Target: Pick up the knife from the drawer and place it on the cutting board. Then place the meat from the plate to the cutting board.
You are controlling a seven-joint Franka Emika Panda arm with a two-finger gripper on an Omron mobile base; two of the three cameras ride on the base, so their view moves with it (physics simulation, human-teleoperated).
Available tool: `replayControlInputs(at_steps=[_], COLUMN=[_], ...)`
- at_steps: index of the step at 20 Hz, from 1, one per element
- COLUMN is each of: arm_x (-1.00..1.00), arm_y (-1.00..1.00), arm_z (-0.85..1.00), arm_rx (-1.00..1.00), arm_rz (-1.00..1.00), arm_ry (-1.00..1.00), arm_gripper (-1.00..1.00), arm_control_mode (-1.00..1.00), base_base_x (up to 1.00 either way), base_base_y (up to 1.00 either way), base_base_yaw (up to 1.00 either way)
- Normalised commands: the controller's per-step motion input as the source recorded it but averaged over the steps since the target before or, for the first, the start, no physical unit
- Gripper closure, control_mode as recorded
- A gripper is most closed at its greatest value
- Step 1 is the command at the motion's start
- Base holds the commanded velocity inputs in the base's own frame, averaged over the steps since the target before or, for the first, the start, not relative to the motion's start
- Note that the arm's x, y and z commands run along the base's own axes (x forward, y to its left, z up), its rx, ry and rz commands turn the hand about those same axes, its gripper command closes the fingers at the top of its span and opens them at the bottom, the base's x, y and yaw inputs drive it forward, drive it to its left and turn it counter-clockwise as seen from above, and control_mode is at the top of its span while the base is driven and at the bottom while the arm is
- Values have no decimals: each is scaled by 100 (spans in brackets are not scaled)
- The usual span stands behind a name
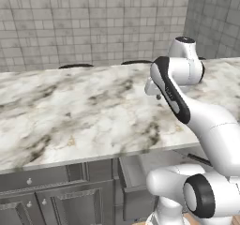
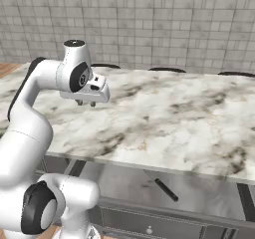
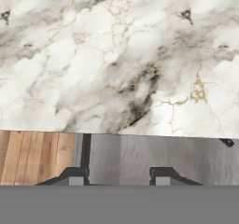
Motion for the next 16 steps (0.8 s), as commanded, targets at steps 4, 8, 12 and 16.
replayControlInputs(at_steps=[4,8,12,16], arm_x=[-1,0,0,0], arm_y=[0,0,0,0], arm_z=[0,0,0,0], arm_rx=[0,0,0,0], arm_rz=[0,0,0,0], arm_ry=[0,0,0,0], arm_gripper=[-100,-100,-100,-100], arm_control_mode=[100,100,100,100], base_base_x=[-21,-64,-73,-38], base_base_y=[0,-25,-55,-68], base_base_yaw=[0,-4,-3,-1])
